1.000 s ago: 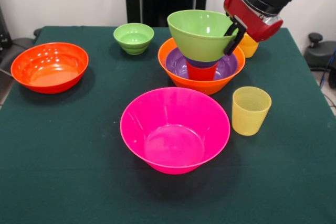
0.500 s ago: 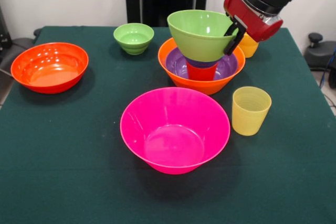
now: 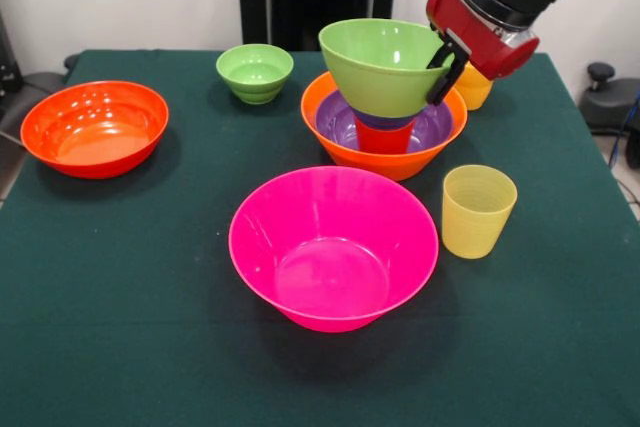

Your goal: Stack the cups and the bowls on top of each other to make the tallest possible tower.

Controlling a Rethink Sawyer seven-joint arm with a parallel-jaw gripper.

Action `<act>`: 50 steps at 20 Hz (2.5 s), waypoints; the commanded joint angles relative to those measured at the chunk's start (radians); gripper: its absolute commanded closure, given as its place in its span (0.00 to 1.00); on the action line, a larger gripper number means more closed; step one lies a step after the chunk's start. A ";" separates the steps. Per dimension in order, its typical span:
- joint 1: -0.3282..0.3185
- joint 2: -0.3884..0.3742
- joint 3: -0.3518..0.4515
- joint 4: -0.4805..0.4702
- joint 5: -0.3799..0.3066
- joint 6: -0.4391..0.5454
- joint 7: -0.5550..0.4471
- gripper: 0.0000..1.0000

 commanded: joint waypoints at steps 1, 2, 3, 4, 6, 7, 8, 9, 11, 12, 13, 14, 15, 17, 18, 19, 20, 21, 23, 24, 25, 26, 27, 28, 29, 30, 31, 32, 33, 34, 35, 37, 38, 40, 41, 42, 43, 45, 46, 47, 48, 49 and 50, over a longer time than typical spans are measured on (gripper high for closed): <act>0.002 -0.013 0.106 0.050 0.014 0.080 0.117 1.00; 0.002 -0.013 0.105 0.050 0.013 0.077 0.117 1.00; 0.002 -0.012 0.104 0.049 0.013 0.077 0.118 1.00; 0.001 -0.013 0.102 0.047 0.012 0.078 0.117 1.00; 0.002 -0.014 0.101 0.045 0.010 0.073 0.115 1.00; 0.002 -0.014 0.100 0.044 0.010 0.071 0.115 1.00; 0.004 -0.014 0.099 0.044 0.009 0.067 0.116 1.00; 0.003 -0.015 0.102 0.045 0.011 0.062 0.115 1.00; -0.007 -0.022 0.109 0.050 0.012 0.043 0.102 1.00; -0.011 -0.028 0.115 0.055 0.014 0.036 0.095 1.00; -0.012 -0.032 0.115 0.057 0.017 0.033 0.097 1.00; -0.012 -0.035 0.116 0.060 0.019 0.031 0.098 1.00; -0.011 -0.037 0.115 0.061 0.019 0.029 0.099 1.00; -0.012 -0.044 0.111 0.065 0.020 0.027 0.101 1.00; -0.010 -0.045 0.107 0.067 0.018 0.028 0.105 1.00; -0.010 -0.046 0.103 0.067 0.016 0.028 0.105 1.00; -0.016 -0.047 0.105 0.070 0.015 0.021 0.099 1.00; -0.018 -0.048 0.107 0.073 0.015 0.016 0.097 1.00; -0.023 -0.045 0.107 0.070 0.015 0.012 0.099 1.00; -0.026 -0.044 0.106 0.066 0.015 0.014 0.099 1.00; -0.027 -0.044 0.107 0.066 0.015 0.014 0.099 1.00; -0.026 -0.050 0.108 0.073 0.015 0.011 0.098 1.00; -0.027 -0.051 0.110 0.074 0.015 0.009 0.097 1.00; -0.028 -0.052 0.113 0.077 0.015 0.006 0.096 1.00; -0.029 -0.053 0.115 0.079 0.015 0.005 0.096 1.00; -0.030 -0.051 0.117 0.079 0.014 0.006 0.095 1.00; -0.030 -0.051 0.118 0.080 0.014 0.009 0.095 1.00; -0.031 -0.051 0.120 0.084 0.013 0.008 0.093 1.00; -0.031 -0.051 0.122 0.088 0.012 0.005 0.092 1.00; -0.032 -0.052 0.125 0.094 0.011 -0.002 0.089 1.00; -0.035 -0.055 0.130 0.100 0.012 -0.007 0.085 1.00; -0.041 -0.061 0.145 0.118 0.018 -0.027 0.077 1.00; -0.042 -0.061 0.149 0.123 0.018 -0.037 0.075 1.00; -0.053 -0.065 0.166 0.132 0.025 -0.056 0.066 1.00; -0.054 -0.064 0.169 0.133 0.025 -0.061 0.066 1.00; -0.059 -0.065 0.177 0.138 0.028 -0.067 0.063 1.00; -0.059 -0.064 0.177 0.138 0.027 -0.069 0.065 1.00; -0.060 -0.060 0.179 0.138 0.024 -0.073 0.065 1.00; -0.060 -0.058 0.179 0.139 0.021 -0.077 0.065 1.00; -0.061 -0.057 0.180 0.139 0.019 -0.081 0.065 1.00; -0.061 -0.055 0.181 0.140 0.015 -0.086 0.064 1.00; -0.064 -0.056 0.184 0.143 0.015 -0.091 0.062 1.00; -0.066 -0.057 0.188 0.144 0.015 -0.096 0.059 1.00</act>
